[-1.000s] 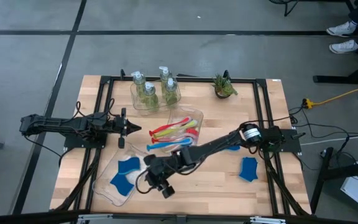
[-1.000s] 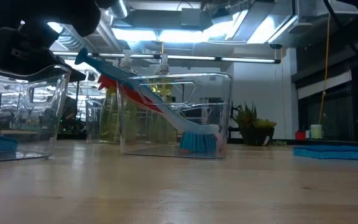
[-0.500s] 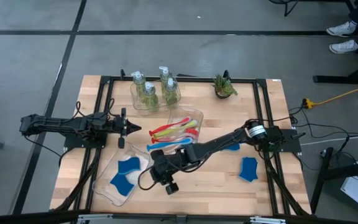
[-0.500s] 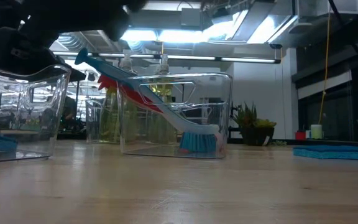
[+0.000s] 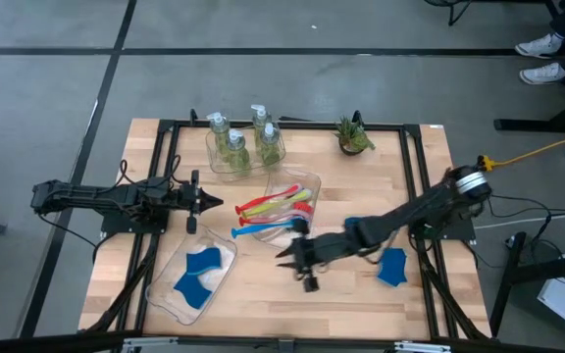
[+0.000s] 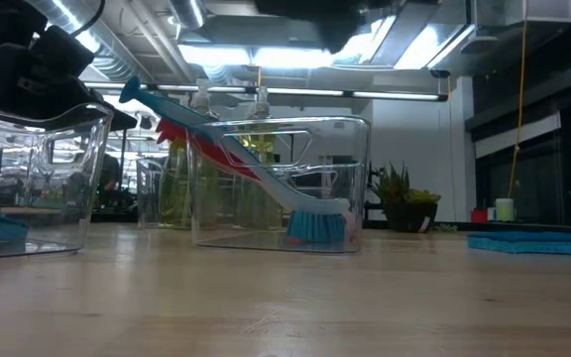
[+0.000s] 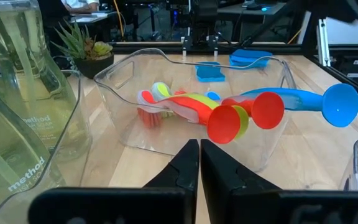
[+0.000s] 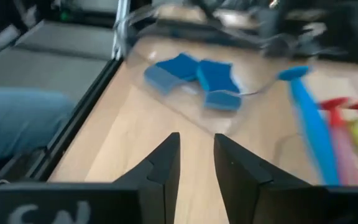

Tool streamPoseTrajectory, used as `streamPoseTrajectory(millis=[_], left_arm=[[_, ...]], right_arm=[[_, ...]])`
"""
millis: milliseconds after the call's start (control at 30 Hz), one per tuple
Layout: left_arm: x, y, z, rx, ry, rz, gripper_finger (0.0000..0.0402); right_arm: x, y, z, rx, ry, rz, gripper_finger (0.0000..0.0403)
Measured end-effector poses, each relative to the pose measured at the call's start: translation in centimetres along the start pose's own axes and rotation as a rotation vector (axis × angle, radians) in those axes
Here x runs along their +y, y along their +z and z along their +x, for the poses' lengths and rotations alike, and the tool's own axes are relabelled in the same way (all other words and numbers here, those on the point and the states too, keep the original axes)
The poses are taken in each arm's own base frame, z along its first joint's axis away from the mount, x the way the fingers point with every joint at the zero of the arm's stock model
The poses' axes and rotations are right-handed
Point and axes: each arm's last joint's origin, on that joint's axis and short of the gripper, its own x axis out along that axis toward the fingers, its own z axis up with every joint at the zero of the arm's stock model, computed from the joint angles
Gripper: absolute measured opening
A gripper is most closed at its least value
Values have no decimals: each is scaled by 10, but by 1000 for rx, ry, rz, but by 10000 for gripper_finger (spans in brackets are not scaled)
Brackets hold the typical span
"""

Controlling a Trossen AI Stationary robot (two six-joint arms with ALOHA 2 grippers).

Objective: Pick & Place Kitchen Sink Supplies
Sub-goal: Put the blue sponge into the bottom transparent bin

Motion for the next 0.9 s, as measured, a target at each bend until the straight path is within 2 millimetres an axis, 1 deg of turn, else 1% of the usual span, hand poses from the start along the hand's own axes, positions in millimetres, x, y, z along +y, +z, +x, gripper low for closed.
streamPoseTrajectory(millis=[100, 167, 267, 333, 500, 633, 900], left_arm=[[0, 0, 0, 0, 0, 0, 13], [0, 0, 0, 0, 0, 0, 12], [0, 0, 0, 0, 0, 0, 9], [0, 0, 0, 0, 0, 0, 8], [0, 0, 0, 0, 0, 0, 12], [0, 0, 0, 0, 0, 0, 12], [0, 0, 0, 0, 0, 0, 9]], right_arm=[[1, -6, -27, -47, -31, 20, 96], [1, -8, -41, -72, -37, 23, 96], [0, -11, -55, -84, -41, 14, 96], [-3, -12, -61, -89, -65, 5, 96], [-5, -10, -62, -98, -114, -42, 96], [-5, -12, -62, -83, -116, -54, 96], [-5, -11, -62, -90, -114, 4, 96]])
